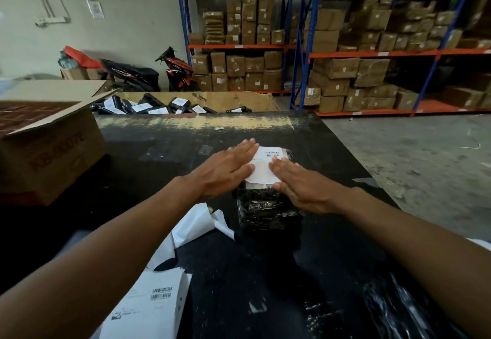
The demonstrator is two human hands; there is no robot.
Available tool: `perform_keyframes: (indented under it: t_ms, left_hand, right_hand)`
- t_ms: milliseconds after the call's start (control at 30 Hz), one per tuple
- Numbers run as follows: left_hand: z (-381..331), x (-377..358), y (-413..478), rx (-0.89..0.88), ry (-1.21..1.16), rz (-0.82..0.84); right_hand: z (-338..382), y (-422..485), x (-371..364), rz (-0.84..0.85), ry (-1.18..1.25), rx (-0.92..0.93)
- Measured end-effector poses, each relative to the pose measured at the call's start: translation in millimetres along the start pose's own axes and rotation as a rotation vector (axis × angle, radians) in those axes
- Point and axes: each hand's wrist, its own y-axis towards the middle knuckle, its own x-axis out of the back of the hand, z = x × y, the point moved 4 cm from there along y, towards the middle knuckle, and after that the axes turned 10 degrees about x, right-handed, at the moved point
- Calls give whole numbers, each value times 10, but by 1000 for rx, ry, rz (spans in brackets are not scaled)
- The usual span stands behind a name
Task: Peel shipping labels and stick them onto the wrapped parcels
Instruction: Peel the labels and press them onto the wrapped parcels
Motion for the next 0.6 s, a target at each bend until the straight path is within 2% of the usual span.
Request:
perform_keyframes:
  t_ms: [100,200,333,433,500,600]
  left_hand:
    - [-128,-138,-168,-185,281,19]
    - [53,-372,-484,-210,502,58]
    - [393,-352,-875,-328,578,-99]
    - [237,-264,-799,-433,517,-203]
    - [28,-329,-568,-387,517,-241]
    - [-5,-531,-395,-282,576,-205]
  right_hand:
    - [-21,-4,-35,-30,9,1]
    - [-25,-8,-57,-42,-7,20]
    - [-21,-24,-53,-45,-8,13]
    - [-20,0,-57,-57,-20,5]
    - [-27,5,-57,-62,-23,-2]
    - [-29,-13,-53,-48,-21,5]
